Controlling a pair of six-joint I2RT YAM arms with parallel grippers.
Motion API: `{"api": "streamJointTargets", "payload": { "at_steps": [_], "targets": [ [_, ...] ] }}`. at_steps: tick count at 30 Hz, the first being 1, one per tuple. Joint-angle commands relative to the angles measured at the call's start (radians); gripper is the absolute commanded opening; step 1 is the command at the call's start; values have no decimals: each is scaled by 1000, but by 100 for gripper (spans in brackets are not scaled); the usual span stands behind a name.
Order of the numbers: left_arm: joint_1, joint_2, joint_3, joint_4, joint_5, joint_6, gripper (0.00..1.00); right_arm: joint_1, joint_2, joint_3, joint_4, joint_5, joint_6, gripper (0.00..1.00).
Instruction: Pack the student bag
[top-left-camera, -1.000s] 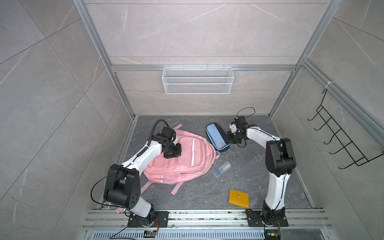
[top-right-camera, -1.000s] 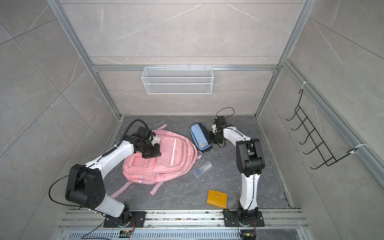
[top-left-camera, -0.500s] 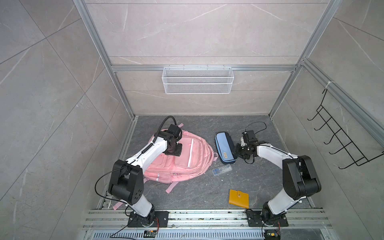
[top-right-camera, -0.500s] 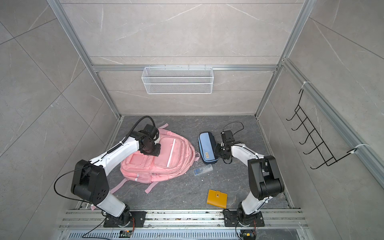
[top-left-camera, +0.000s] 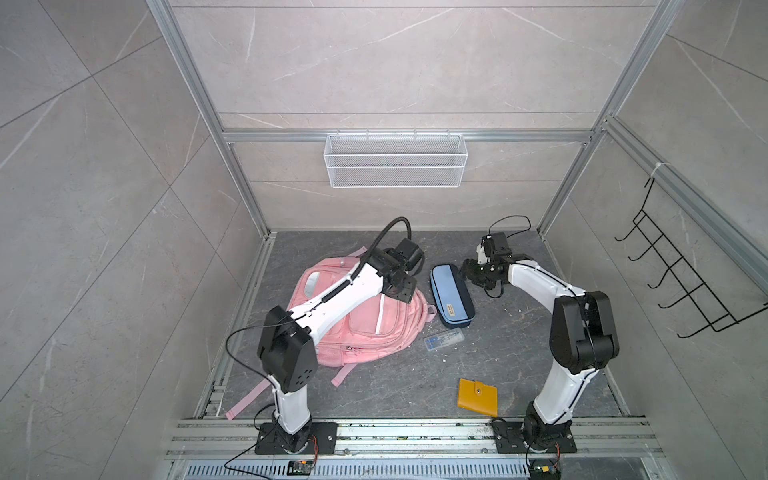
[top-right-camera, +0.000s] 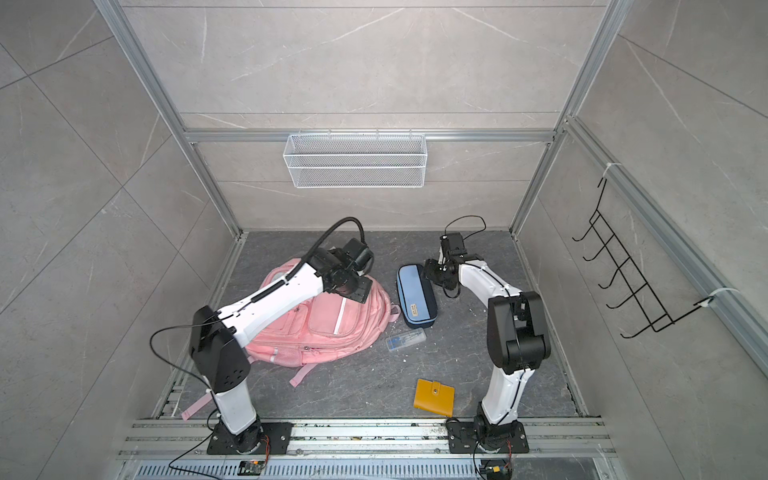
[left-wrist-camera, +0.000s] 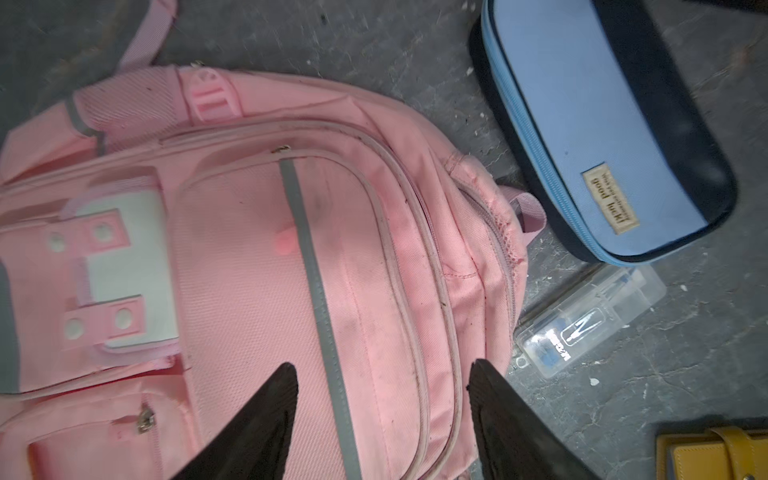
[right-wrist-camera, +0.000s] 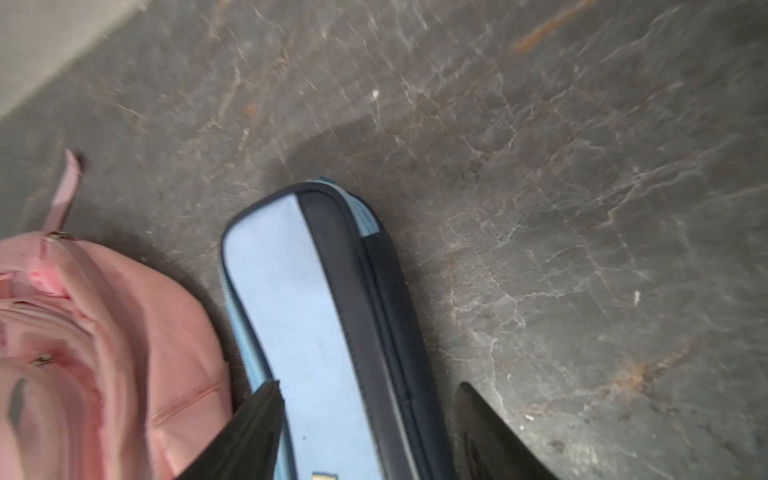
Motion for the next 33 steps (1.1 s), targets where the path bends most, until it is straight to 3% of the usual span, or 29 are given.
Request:
{"api": "streamJointTargets", "payload": {
  "at_steps": [1, 9, 13, 16, 20, 23, 29, 33],
  "targets": [
    [-3, 62, 41, -55, -45, -19, 65, -5, 56, 39, -57, -43, -59, 67],
    [-4, 161, 17, -48, -47, -49, 60, -5, 117, 14, -44, -89, -88, 62],
    [-5, 160, -30, -12, -26, -66, 50, -5, 124, -15, -30, -88, -91, 51],
    [-5, 154, -59, 7, -10, -72, 33, -5, 122, -31, -30, -71, -97, 36],
    [-6, 139, -63, 12, 5, -60, 19, -5, 100, -47, -23, -64, -115, 18],
    [-5, 116, -53, 9, -6, -45, 0, -5, 72, -59, -16, -70, -135, 3],
    [-4, 33, -25, -8, -19, -22, 0, -4, -51, -108, 17, -94, -127, 0],
    [24, -72, -45, 24, 42, 1, 0, -3, -172, -142, 30, -105, -81, 0]
  ]
}}
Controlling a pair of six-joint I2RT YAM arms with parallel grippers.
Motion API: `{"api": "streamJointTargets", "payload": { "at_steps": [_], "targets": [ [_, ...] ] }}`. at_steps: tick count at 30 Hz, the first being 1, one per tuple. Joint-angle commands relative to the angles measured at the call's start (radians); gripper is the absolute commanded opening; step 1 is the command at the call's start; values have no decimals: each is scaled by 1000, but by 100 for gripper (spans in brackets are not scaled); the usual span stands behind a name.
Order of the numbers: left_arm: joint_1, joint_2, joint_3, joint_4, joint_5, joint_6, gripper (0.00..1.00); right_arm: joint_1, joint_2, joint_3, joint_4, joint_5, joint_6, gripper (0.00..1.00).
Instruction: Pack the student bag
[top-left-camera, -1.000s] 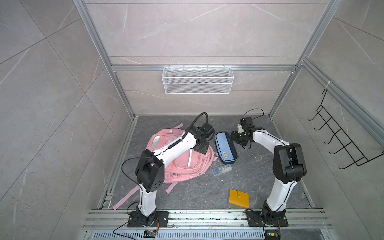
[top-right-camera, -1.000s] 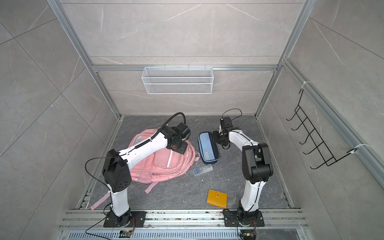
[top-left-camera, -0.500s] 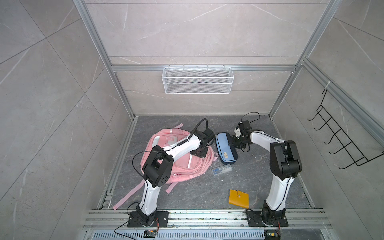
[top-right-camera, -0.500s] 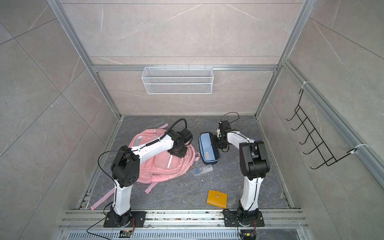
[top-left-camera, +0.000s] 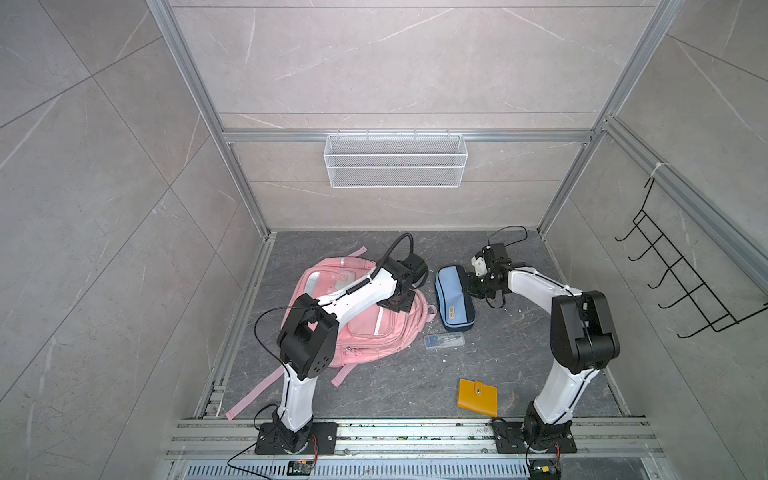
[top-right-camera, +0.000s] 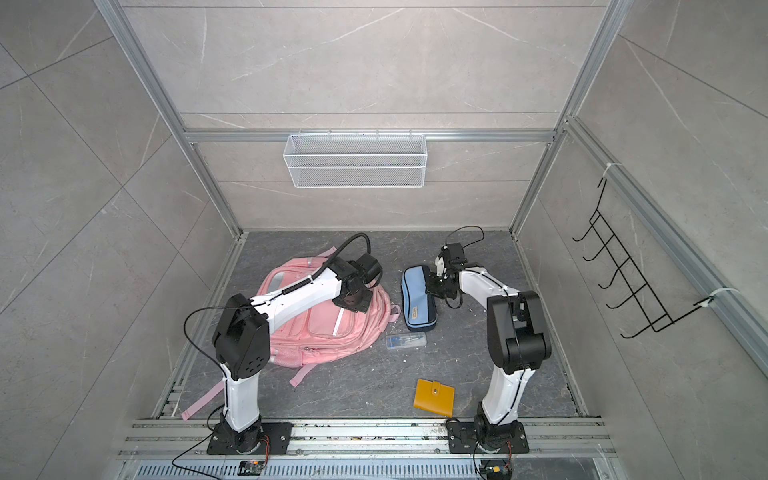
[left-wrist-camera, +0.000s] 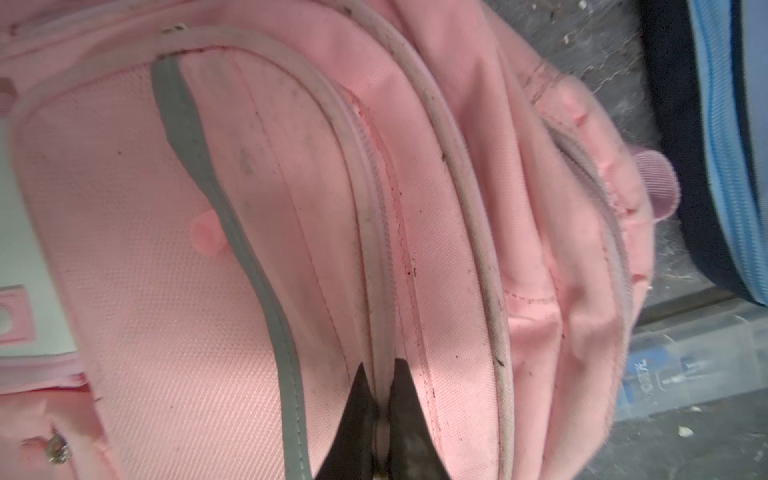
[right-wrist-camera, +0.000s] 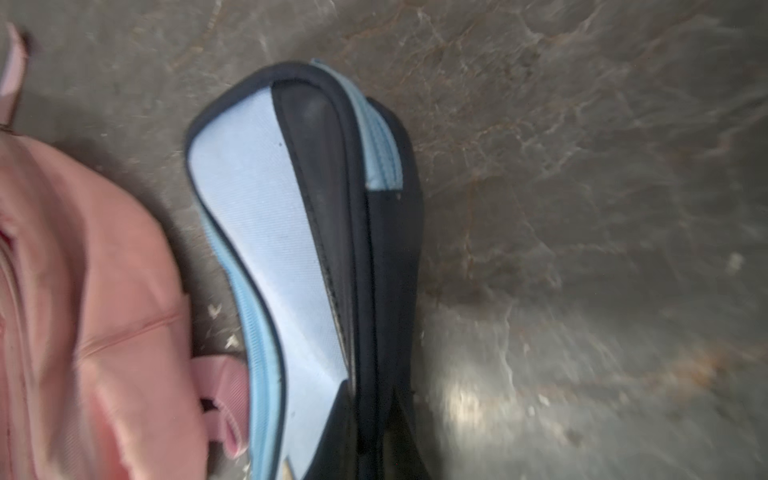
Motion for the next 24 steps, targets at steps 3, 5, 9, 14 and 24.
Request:
{"api": "streamJointTargets", "payload": {
  "at_steps": [3, 5, 9, 14, 24],
  "targets": [
    [60, -252, -47, 102, 140, 56, 0, 3, -187, -22, 0, -6, 49, 0],
    [111, -331, -94, 154, 228, 49, 0, 9, -235, -18, -20, -10, 63, 0],
    [224, -478, -187, 255, 413, 47, 0, 54, -314, -29, -40, -33, 136, 0],
    [342, -597, -272, 362, 625, 38, 0, 203, -332, -44, -2, -66, 291, 0],
    [371, -638, -340, 563, 768, -58, 0, 469, -65, 85, 200, -118, 530, 0]
  ]
}}
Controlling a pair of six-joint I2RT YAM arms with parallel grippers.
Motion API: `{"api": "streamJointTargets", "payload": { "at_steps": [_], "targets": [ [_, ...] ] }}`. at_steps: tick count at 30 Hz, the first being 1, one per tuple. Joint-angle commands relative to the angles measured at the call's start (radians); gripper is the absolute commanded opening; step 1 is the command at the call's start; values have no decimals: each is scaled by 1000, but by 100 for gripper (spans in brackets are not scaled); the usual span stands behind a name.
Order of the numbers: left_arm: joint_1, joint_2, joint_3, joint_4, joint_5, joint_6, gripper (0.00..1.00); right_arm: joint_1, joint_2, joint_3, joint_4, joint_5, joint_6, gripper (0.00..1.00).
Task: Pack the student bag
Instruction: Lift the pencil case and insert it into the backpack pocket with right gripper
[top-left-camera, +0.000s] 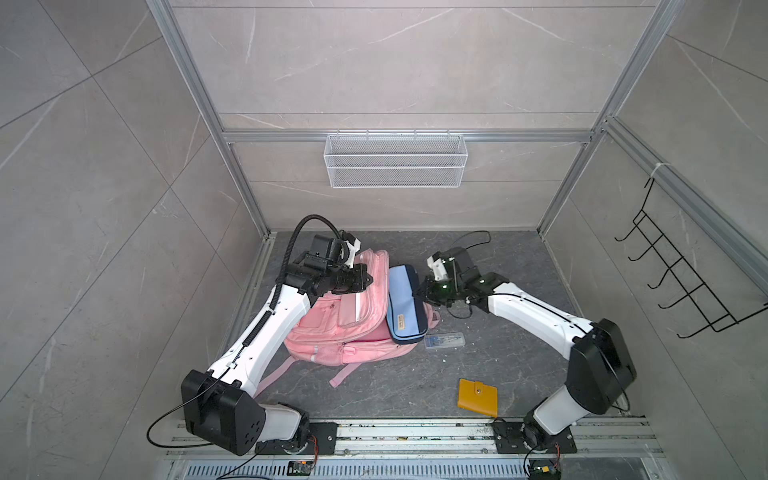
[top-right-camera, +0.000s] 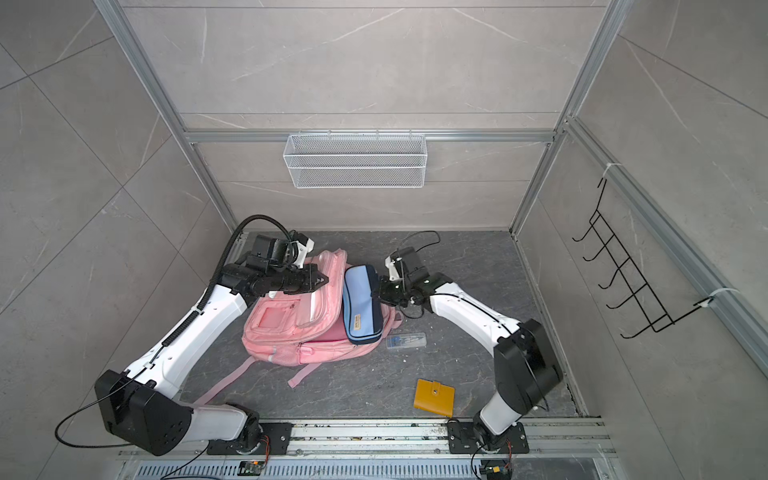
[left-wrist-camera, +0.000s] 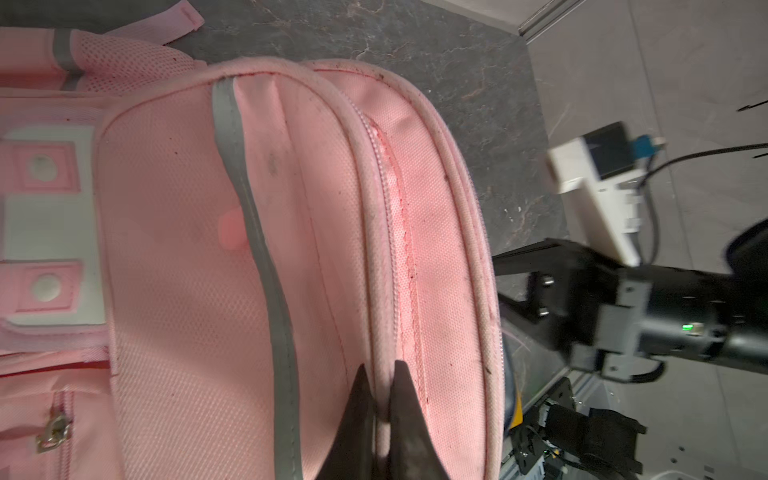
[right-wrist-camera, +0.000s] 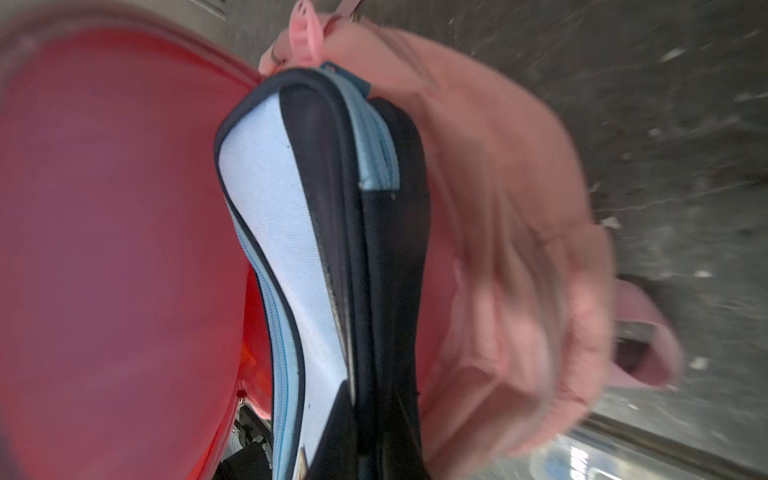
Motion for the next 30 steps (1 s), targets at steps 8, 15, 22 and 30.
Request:
{"api": "streamJointTargets", "payload": {
  "at_steps": [8, 15, 22, 30],
  "targets": [
    [-6, -76, -57, 429, 177, -194, 0, 78, 278, 222, 199, -73, 187, 0],
    [-7, -70, -117, 584, 182, -318, 0, 101, 365, 252, 330, -136, 252, 0],
    [-7, -48, -150, 689, 190, -398, 0, 118, 448, 216, 544, -205, 382, 0],
    [-5, -25, -162, 735, 192, -432, 0, 144, 561, 286, 643, -295, 451, 0]
  ]
}}
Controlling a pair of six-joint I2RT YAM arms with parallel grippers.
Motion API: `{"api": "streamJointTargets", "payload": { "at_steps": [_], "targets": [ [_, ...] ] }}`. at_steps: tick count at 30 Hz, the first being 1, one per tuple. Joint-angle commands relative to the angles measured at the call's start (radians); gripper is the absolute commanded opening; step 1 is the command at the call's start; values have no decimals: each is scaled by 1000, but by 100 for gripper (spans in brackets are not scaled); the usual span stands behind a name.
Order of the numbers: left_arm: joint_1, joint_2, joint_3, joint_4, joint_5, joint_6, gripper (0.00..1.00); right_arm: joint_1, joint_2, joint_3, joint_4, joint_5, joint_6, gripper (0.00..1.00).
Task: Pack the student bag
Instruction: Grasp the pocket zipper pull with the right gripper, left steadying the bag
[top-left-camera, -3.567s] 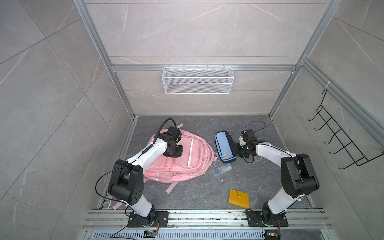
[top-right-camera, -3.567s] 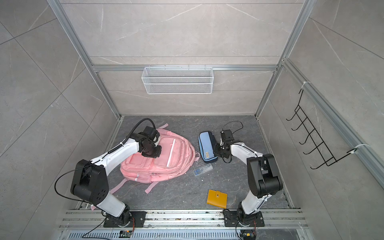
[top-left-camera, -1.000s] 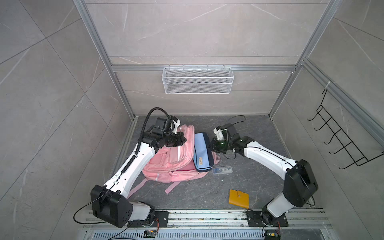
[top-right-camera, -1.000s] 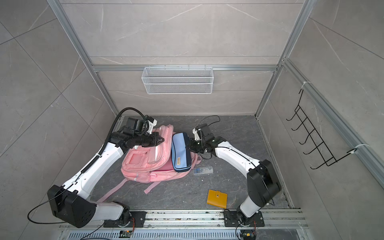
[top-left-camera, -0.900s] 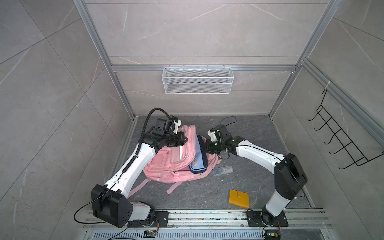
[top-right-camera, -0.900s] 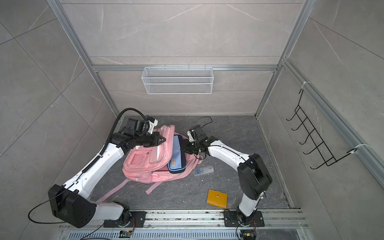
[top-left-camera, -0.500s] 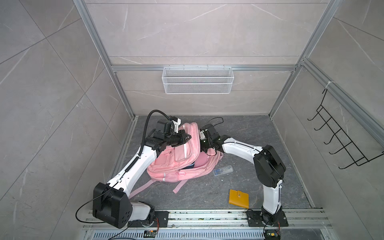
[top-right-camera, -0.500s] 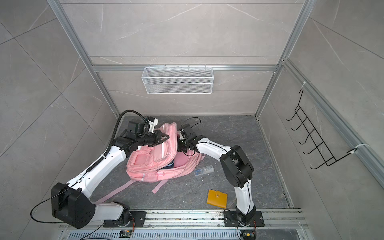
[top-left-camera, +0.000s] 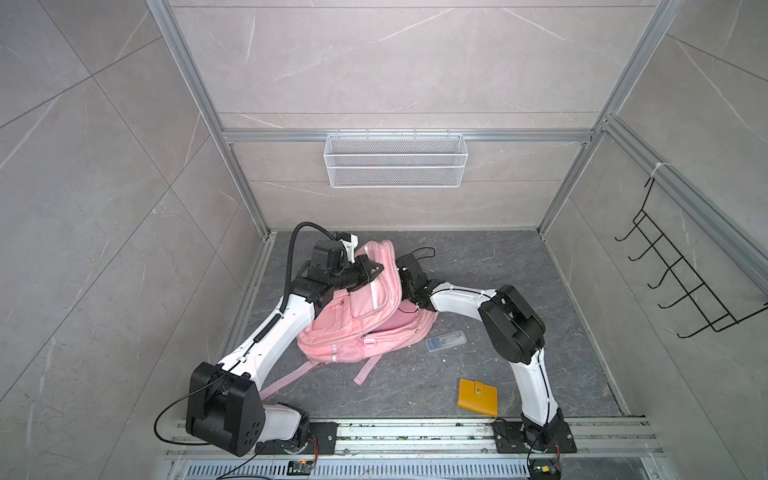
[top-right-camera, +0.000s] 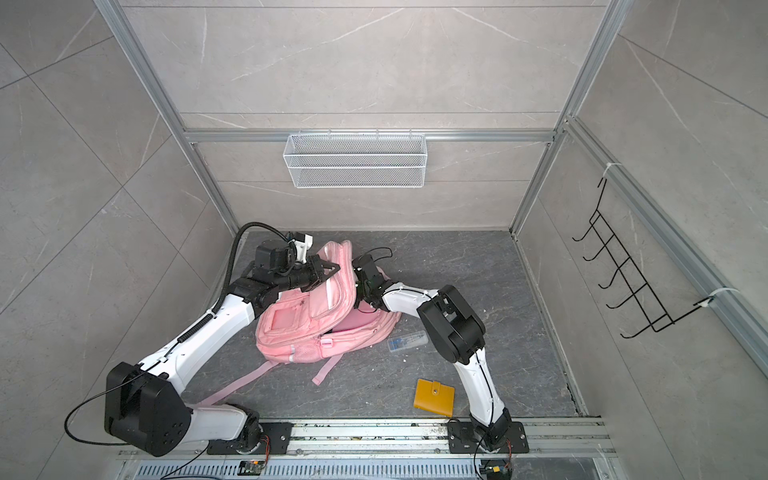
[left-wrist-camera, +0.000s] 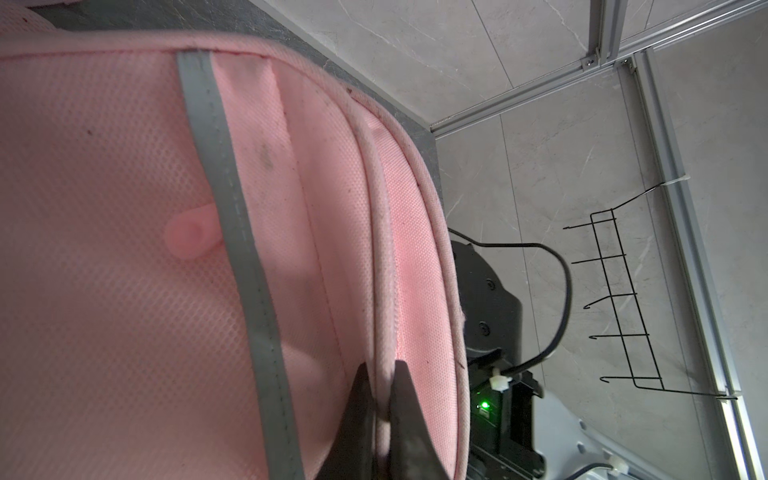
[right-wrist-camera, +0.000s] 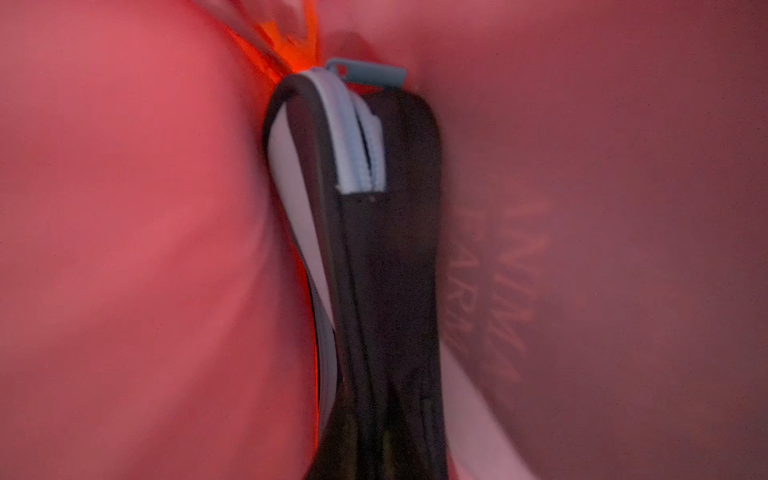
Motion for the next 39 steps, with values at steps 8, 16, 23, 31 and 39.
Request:
{"api": "streamJointTargets", "payload": {
  "at_steps": [8, 16, 23, 31, 39],
  "targets": [
    [-10, -3, 29, 278, 98, -57, 0, 66, 129, 104, 173, -109, 134, 5],
    [21, -30, -3, 238, 72, -58, 0, 55, 45, 108, 29, -69, 8, 27],
    [138, -94, -68, 206, 96, -60, 0, 36, -88, 60, -102, -26, -96, 63],
    [222, -119, -92, 194, 141, -48, 0, 18, -286, -83, -180, 56, -208, 88],
    [230, -100, -91, 82, 142, 52, 0, -44, -539, -247, -346, 270, -262, 88]
  ]
}}
